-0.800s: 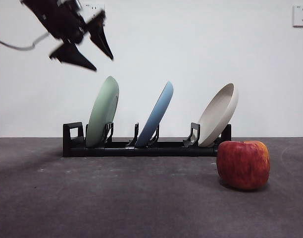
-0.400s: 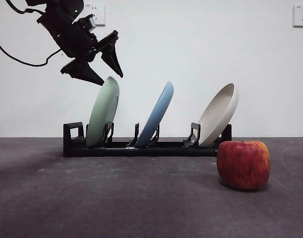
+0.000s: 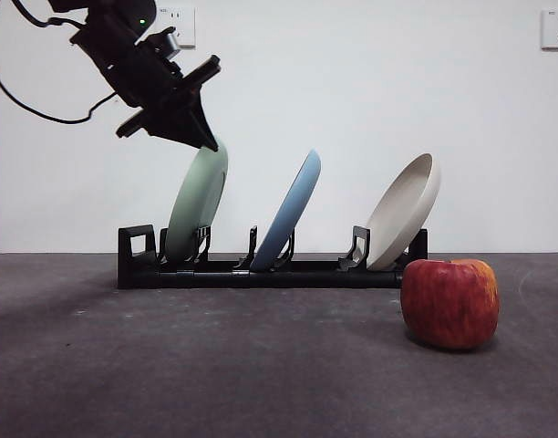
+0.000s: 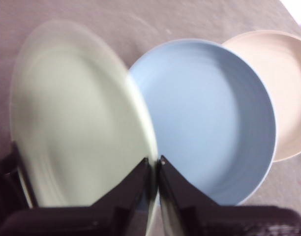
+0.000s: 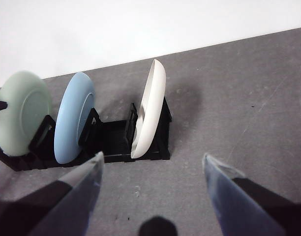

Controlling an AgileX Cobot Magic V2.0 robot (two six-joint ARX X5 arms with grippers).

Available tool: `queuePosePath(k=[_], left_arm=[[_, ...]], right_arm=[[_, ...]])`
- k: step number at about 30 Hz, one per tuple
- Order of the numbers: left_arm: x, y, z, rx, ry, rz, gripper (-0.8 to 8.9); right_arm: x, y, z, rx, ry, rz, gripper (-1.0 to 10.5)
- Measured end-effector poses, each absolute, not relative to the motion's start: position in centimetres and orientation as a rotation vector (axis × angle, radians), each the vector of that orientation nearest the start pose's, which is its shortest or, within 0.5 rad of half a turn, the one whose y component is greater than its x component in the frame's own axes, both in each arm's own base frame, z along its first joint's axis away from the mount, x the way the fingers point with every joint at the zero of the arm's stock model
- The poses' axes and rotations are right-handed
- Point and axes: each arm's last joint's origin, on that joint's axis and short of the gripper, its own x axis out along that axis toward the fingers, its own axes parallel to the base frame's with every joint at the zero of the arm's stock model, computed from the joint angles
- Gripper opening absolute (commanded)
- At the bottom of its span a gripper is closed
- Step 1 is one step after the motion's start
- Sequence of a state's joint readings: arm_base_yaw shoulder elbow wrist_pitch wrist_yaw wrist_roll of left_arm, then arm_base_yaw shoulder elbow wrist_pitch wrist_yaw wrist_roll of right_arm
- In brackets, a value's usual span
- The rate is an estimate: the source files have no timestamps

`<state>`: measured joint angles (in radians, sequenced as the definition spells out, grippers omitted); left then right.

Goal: Take the green plate from the plate rack,put the plate on the table,take the apple from the table,put the apple in the plate

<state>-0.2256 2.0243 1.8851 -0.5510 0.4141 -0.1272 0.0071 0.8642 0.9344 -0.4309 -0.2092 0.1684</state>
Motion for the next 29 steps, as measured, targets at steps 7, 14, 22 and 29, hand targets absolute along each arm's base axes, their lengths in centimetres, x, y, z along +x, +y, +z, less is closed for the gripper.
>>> queuePosePath(k=[7,14,22,29], left_arm=[[44.0,-11.5,31.5,-0.187,0.726,-0.589,-0.08],[40.4,-10.8,37.6,-0.189,0.589,-0.680,-0.08],[32.4,-9.5,44.9,-0.177,0.493,-0.839,-0.08],[23.2,-8.6,48.6,-0.012,0.484,-0.864,-0.08]], right_arm=[[17.9,0.7,34.7,0.203,0.379,0.183,3.4],[17.9,0.7,34.7,0.203,0.379,0.183,3.4],[17.9,0.7,34.7,0.203,0.380,0.183,3.4],[17.9,0.7,34.7,0.203,0.380,0.183,3.4]])
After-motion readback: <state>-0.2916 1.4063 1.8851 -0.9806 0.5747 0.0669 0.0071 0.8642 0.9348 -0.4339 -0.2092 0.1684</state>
